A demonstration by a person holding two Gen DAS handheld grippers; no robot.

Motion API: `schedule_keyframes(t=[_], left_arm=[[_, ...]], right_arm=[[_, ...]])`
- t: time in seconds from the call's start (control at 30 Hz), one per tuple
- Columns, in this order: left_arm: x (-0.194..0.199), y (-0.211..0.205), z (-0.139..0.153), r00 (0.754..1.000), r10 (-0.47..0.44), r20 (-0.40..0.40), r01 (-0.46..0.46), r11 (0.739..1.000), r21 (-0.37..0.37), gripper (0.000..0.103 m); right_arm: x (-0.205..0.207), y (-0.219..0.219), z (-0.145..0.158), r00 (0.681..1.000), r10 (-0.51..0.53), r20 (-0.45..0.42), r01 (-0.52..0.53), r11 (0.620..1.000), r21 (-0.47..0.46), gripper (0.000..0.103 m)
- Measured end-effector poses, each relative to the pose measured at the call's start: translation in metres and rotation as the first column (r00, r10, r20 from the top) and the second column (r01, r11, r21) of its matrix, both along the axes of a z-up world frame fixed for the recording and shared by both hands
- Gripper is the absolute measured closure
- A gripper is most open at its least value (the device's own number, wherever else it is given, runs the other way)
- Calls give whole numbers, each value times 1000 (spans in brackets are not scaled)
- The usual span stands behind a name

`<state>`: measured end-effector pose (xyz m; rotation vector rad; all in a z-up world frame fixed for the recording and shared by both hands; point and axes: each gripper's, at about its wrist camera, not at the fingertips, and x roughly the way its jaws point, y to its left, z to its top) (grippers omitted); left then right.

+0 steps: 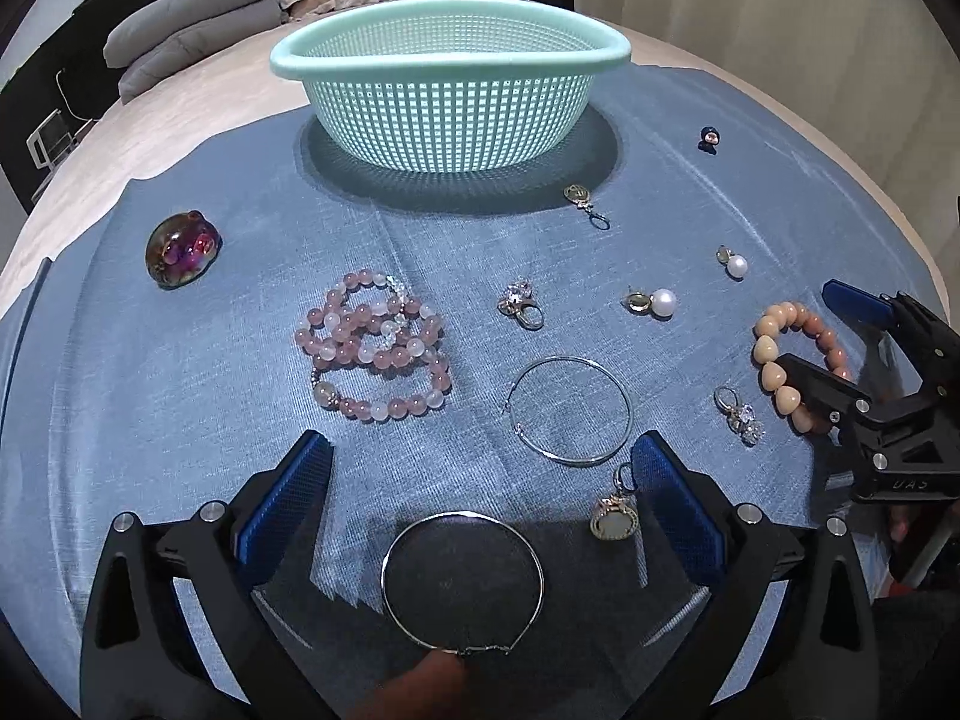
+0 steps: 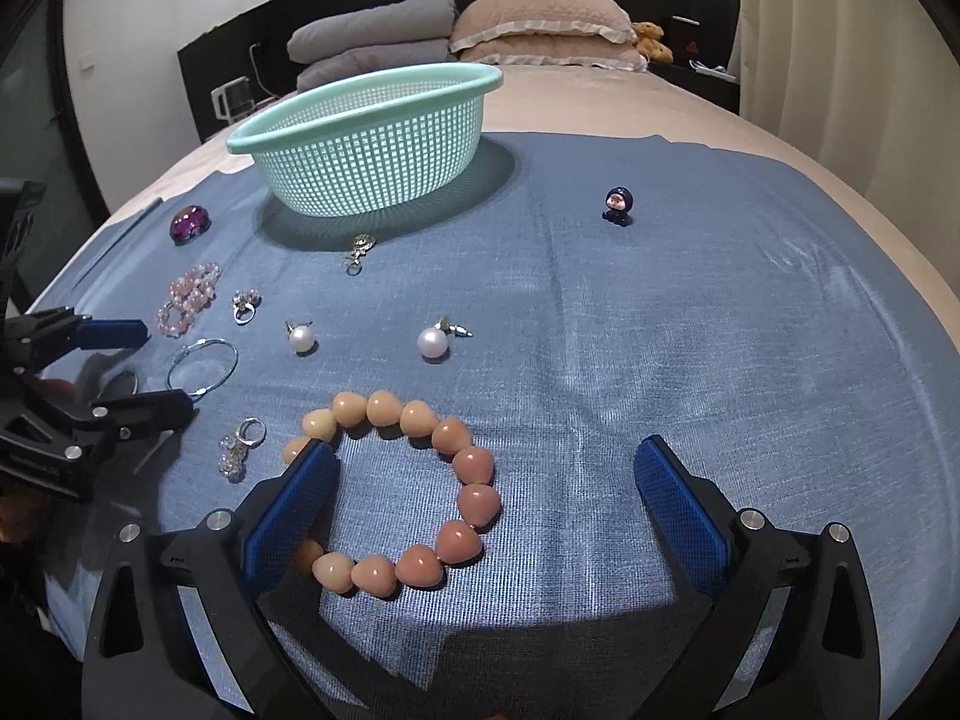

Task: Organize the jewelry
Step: 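Close the left gripper on the silver hoop while the right gripper grips the peach heart-bead bracelet, then lift and carry the hoop and bracelet with both grippers over the green basket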

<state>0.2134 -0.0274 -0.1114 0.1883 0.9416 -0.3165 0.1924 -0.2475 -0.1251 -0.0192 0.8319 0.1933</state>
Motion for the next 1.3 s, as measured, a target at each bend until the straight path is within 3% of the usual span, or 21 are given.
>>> schedule_keyframes(t=[0.2,0.3,0.33,0.4,0.47,0.5,0.53,0.57,0.77,1.03,1.1,1.17,1.23,1.3], left_arm=[[8,-4,-3,1000,3,-3,-3,1000,-6,4],[-2,1,2,999,-16,-29,15,999,-32,18],[-4,1,4,999,-26,-35,25,999,-32,28],[-6,1,8,999,-33,-33,32,999,-30,48],[-4,5,10,998,-32,-50,30,998,-51,82],[-3,8,11,998,-25,-60,21,998,-56,91],[-2,9,11,997,-21,-72,17,998,-58,99],[-1,10,11,996,-29,-86,22,997,-74,103],[0,17,15,994,-21,-107,6,991,-134,103],[4,11,31,997,-54,-49,48,991,-126,103],[13,6,36,996,-89,-28,85,991,-105,94],[24,3,39,993,-115,-9,114,991,-72,59],[36,-6,39,990,-141,5,141,989,-39,52],[45,-11,36,984,-176,-3,176,984,6,52]], right_arm=[[-2,8,1,1000,-20,21,21,999,-41,8],[-3,7,1,1000,-14,22,15,999,-43,13],[-5,8,2,1000,-11,28,12,999,-44,18],[-10,10,4,999,-1,45,3,998,-59,45],[-15,13,5,998,26,55,-23,998,-60,61],[-16,14,6,998,33,59,-29,998,-63,80],[-17,14,6,997,42,60,-38,998,-59,90],[-17,13,7,997,44,58,-41,998,-50,92],[-18,2,14,998,48,47,-49,999,12,92],[-26,-8,33,995,37,89,-40,999,34,92],[-27,-7,39,994,45,101,-49,998,36,92],[-28,-5,43,992,54,113,-59,998,34,92],[-29,-3,47,990,64,122,-69,997,32,92],[-30,-1,48,989,74,126,-79,996,36,92]])
